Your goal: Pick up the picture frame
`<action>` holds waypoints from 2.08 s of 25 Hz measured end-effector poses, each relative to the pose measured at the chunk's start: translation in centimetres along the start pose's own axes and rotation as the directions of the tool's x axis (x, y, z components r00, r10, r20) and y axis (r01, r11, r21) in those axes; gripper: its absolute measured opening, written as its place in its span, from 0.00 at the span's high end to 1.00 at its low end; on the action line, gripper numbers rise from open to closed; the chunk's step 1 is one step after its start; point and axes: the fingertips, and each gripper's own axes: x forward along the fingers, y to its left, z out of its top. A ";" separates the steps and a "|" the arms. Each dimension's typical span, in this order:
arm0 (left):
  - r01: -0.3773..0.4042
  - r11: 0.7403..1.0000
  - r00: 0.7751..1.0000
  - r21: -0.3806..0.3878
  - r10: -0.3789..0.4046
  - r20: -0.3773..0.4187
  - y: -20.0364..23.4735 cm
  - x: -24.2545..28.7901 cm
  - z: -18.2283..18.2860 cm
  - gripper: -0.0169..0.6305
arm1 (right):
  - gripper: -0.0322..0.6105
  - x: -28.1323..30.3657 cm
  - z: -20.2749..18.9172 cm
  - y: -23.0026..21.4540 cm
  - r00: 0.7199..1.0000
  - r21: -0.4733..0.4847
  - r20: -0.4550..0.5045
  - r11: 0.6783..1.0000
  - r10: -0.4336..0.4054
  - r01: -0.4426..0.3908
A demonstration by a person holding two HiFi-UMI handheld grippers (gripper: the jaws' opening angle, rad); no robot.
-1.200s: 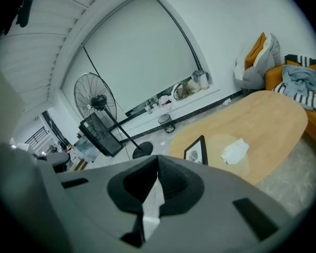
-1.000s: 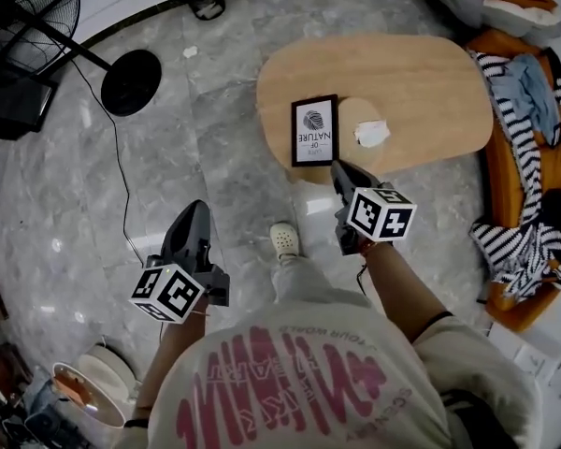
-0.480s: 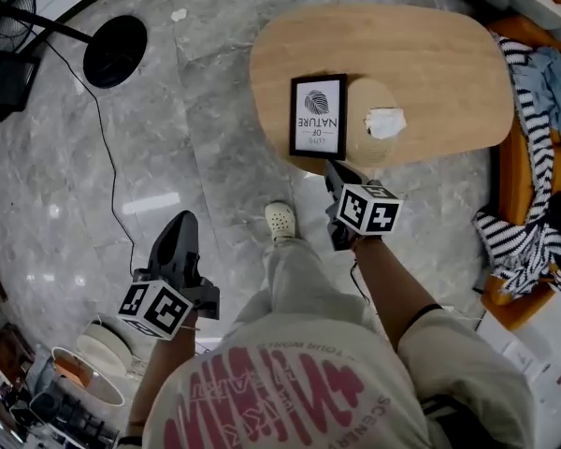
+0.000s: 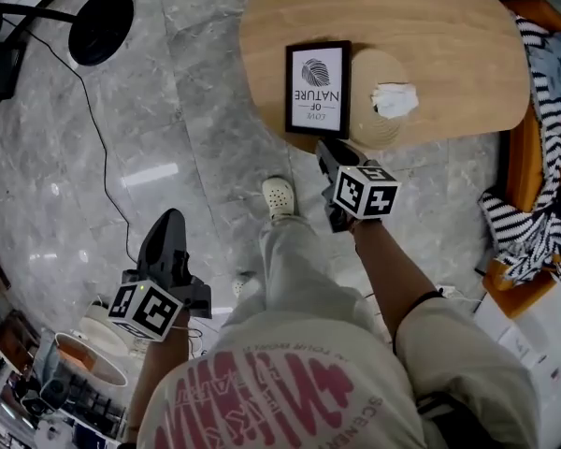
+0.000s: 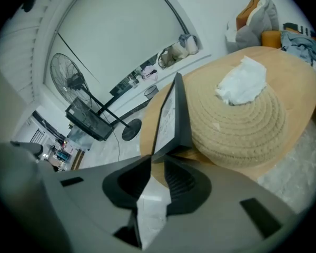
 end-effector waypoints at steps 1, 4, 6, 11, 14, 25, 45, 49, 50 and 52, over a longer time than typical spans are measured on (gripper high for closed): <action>0.000 1.000 1.000 0.001 0.000 -0.002 0.0 0.1 0.0 0.97 | 0.78 0.1 0.1 0.2 1.000 -0.010 0.002 1.000 0.014 -0.014; -0.005 1.000 1.000 0.009 0.005 -0.012 0.0 0.1 -0.1 0.97 | 0.72 0.4 0.0 0.5 1.000 0.003 0.009 1.000 0.028 -0.028; -0.017 1.000 1.000 0.003 0.017 -0.009 0.3 0.1 0.0 0.97 | 0.70 0.7 -0.2 0.4 1.000 0.043 0.003 0.999 0.029 -0.029; -0.033 0.999 0.999 0.012 0.034 -0.016 0.4 -0.2 0.3 0.97 | 0.64 1.7 -0.2 -0.4 1.000 0.146 0.014 0.989 0.017 -0.019; -0.044 0.999 0.999 0.008 0.045 -0.018 0.7 -0.3 0.2 0.97 | 0.63 2.3 0.5 -0.5 0.999 0.147 0.040 0.989 0.015 -0.021; -0.055 0.999 0.998 -0.001 0.055 -0.009 1.1 -1.1 0.3 0.97 | 0.74 2.8 2.0 -1.6 0.990 0.283 0.130 0.959 -0.062 0.023; -0.116 0.992 0.990 0.053 0.111 0.090 0.9 -5.2 3.0 0.97 | 0.83 -3.1 2.4 0.2 0.992 0.394 0.071 0.917 -0.102 0.066; -0.130 0.990 0.987 0.048 0.125 0.102 0.8 -5.0 3.1 0.97 | 0.84 -4.7 3.8 0.5 0.992 0.392 0.083 0.918 -0.093 0.053; -0.130 0.991 0.987 0.041 0.125 0.103 0.6 -5.2 3.0 0.97 | 0.84 -5.3 3.8 0.6 0.993 0.392 0.081 0.918 -0.091 0.052; -0.121 0.992 0.987 0.036 0.116 0.109 -0.1 -5.7 2.7 0.97 | 0.84 -6.4 3.4 0.8 0.994 0.382 0.069 0.923 -0.089 0.056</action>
